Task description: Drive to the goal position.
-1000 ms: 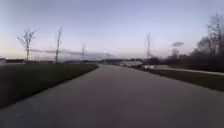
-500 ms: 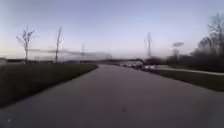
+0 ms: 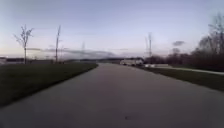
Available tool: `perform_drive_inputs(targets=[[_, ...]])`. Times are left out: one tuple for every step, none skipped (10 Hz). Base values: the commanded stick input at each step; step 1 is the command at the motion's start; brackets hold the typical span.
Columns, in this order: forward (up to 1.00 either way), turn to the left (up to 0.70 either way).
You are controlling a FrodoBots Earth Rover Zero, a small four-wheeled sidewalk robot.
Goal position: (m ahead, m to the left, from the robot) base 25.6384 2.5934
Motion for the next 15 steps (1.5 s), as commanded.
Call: perform_drive_inputs(targets=[[1.00,0.02],[1.00,0.01],[1.00,0.00],[1.00,0.00],[1.00,0.00],[1.00,0.00],[1.00,0.00],[1.00,0.00],[1.00,0.00],[1.00,0.00],[1.00,0.00],[1.00,0.00],[1.00,0.00],[1.00,0.00],[1.00,0.00]])
